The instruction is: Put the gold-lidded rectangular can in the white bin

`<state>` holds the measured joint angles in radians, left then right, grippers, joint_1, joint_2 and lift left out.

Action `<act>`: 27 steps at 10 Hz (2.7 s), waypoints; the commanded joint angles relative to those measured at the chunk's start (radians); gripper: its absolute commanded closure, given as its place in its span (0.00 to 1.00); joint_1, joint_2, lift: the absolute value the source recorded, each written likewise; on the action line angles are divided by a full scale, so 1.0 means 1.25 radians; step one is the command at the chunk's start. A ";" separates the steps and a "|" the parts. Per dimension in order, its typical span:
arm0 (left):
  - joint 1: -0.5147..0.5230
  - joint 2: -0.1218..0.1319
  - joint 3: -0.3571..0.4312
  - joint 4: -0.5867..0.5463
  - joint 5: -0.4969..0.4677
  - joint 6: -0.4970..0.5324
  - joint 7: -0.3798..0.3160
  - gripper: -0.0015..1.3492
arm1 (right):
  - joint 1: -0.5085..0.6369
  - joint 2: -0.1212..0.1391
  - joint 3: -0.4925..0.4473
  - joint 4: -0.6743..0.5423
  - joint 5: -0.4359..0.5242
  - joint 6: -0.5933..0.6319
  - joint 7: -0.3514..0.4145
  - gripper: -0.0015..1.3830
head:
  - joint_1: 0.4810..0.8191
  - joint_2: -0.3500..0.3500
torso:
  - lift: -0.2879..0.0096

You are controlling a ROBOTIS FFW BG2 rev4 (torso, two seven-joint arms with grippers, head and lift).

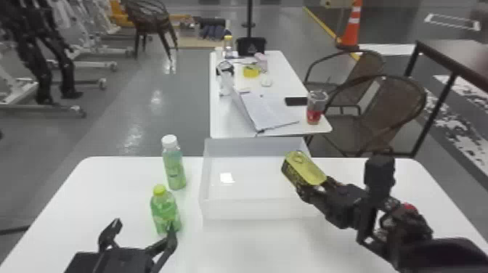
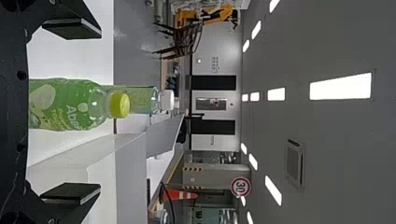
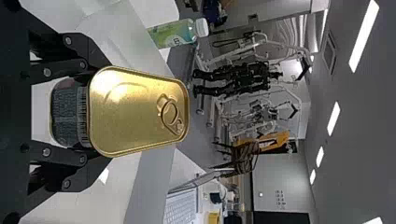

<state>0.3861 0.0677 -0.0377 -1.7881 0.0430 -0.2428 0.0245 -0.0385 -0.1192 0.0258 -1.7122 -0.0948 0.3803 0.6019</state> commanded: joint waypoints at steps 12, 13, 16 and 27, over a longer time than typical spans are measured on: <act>-0.017 0.024 -0.019 0.013 0.022 0.009 0.000 0.11 | -0.281 0.024 0.060 0.360 -0.051 -0.001 -0.045 0.77 | 0.20 0.50 | 0.63; -0.017 0.024 -0.019 0.013 0.022 0.011 0.000 0.11 | -0.281 0.025 0.066 0.344 -0.058 0.048 -0.061 0.77 | 0.20 0.50 | 0.63; -0.018 0.028 -0.020 0.013 0.022 0.013 0.000 0.11 | -0.288 0.025 0.075 0.308 -0.081 0.178 -0.110 0.77 | 0.20 0.50 | 0.63; -0.016 0.029 -0.021 0.013 0.026 0.008 0.000 0.11 | -0.302 0.025 0.071 0.350 -0.096 0.271 -0.155 0.26 | 0.20 0.50 | 0.63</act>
<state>0.3666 0.1057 -0.0644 -1.7717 0.0753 -0.2332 0.0245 -0.4159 -0.0874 0.1150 -1.2735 -0.2120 0.7215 0.4077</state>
